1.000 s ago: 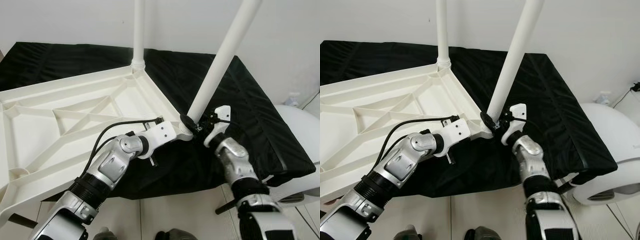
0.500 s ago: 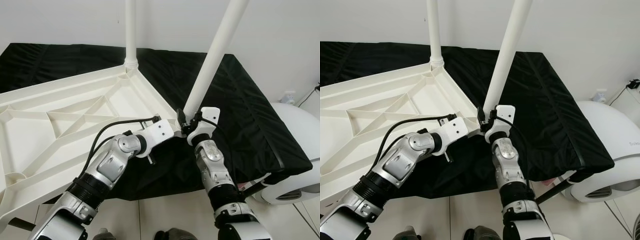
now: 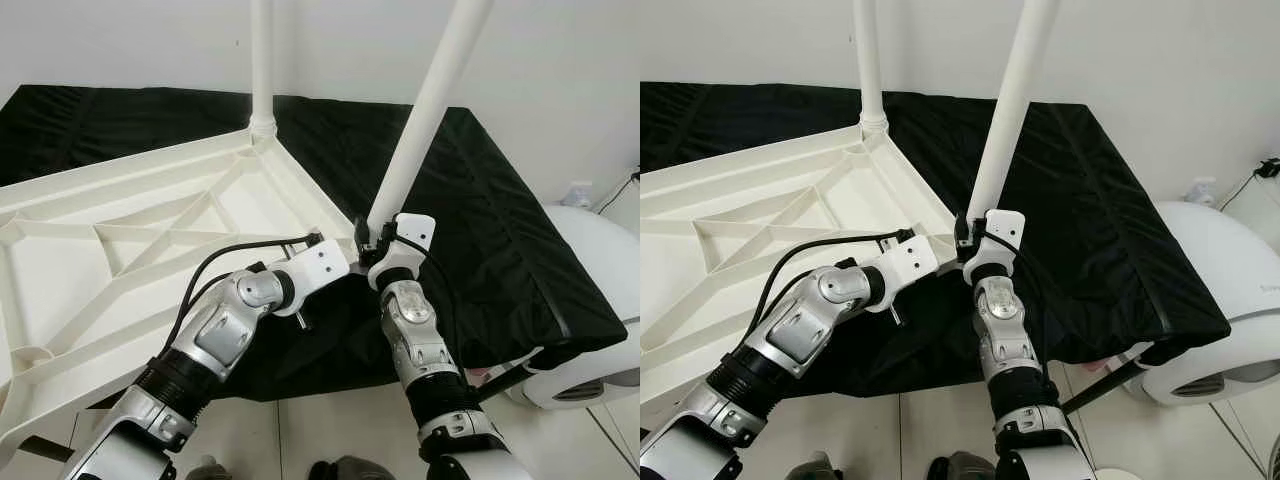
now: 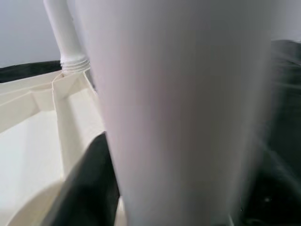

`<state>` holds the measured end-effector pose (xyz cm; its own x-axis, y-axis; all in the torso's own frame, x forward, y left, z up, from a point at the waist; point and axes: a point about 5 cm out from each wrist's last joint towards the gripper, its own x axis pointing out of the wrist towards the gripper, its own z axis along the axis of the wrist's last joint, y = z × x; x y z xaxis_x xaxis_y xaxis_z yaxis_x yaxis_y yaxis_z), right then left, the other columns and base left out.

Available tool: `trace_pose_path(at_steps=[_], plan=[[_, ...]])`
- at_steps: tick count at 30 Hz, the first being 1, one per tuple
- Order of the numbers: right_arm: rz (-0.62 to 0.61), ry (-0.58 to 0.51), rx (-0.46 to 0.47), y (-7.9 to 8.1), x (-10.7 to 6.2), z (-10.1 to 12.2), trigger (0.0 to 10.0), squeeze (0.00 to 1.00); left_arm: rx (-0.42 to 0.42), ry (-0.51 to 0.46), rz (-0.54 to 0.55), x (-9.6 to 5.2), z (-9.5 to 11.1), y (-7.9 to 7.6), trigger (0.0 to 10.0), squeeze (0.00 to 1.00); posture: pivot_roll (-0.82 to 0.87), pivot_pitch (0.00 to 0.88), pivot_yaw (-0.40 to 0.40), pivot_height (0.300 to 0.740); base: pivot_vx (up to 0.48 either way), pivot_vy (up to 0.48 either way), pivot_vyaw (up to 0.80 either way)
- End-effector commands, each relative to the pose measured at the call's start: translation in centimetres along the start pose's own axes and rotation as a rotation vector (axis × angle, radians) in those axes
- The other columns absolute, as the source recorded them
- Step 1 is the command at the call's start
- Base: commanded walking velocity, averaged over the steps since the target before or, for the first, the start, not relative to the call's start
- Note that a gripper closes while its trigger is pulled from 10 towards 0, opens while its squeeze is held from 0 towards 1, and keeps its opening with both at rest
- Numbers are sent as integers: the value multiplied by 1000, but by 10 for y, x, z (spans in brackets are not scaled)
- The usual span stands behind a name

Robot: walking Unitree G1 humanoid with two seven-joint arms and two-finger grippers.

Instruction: Building children table

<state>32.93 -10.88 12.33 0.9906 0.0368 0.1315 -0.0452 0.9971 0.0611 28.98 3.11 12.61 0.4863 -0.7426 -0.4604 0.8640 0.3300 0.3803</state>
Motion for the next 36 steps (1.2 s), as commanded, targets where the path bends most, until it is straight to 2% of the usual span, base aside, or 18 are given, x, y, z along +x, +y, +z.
trace_pose_path(at_steps=[1, 4, 11, 12, 13, 14, 16, 20, 23, 25, 27, 31, 34, 36], plan=[[-9, -10, 6, -2, 2, 5, 10000, 1000, 10, -68, -125, 7, 13, -20, 10000, 0, 42, 0, -105, 740, 0, 0, 0], [-16, -13, -10, -7, 2, 5, 10000, 1000, 10, -67, -121, 7, 13, -19, 10000, 0, 40, 0, -104, 740, 0, 0, 0], [74, -29, -16, -18, 1, 8, 10000, 1000, 11, -69, -116, 8, 13, -18, 10000, 0, 33, 0, -99, 740, 0, 0, 0], [119, -31, -15, -20, 1, 9, 10000, 369, 11, -69, -116, 8, 14, -17, 10000, 0, 31, 0, -98, 740, 0, 0, 0], [165, -27, -5, -22, 0, 10, 10000, 0, 12, -70, -116, 8, 14, -17, 10000, 0, 31, 0, -98, 740, 0, 0, 0], [165, -27, -5, -22, 0, 10, 10000, 0, 12, -70, -116, 8, 14, -17, 10000, 0, 31, 0, -98, 740, 0, 0, 0], [286, -18, 6, -28, -2, 11, 10000, 0, 13, -70, -116, 7, 14, -17, 10000, 0, 30, 0, -97, 740, 0, 0, 0], [336, -12, 12, -32, -3, 11, 10000, 0, 13, -69, -116, 7, 14, -17, 10000, 0, 30, 0, -96, 740, 0, 0, 0], [499, 21, -9, -48, -5, 10, 10000, 0, 13, -70, -114, 7, 15, -16, 10000, 0, 31, 0, -94, 740, 0, 0, 0], [499, 21, -9, -48, -5, 10, 10000, 0, 13, -70, -114, 7, 15, -16, 10000, 0, 31, 0, -94, 740, 0, 0, 0], [524, 42, -49, -62, -2, 10, 10000, 0, 13, -71, -113, 7, 15, -16, 10000, 0, 34, 0, -91, 740, 0, 0, 0], [585, 77, -63, -73, -2, 10, 10000, 0, 15, -70, -113, 7, 15, -16, 10000, 0, 35, 0, -89, 740, 0, 0, 0], [612, 104, -137, -84, 1, 12, 10000, 0, 16, -70, -113, 7, 15, -16, 10000, 0, 37, 0, -91, 740, 0, 0, 0], [639, 105, -103, -87, 3, 15, 10000, 0, 16, -71, -111, 7, 15, -16, 10000, 0, 40, 0, -90, 740, 0, 0, 0]])
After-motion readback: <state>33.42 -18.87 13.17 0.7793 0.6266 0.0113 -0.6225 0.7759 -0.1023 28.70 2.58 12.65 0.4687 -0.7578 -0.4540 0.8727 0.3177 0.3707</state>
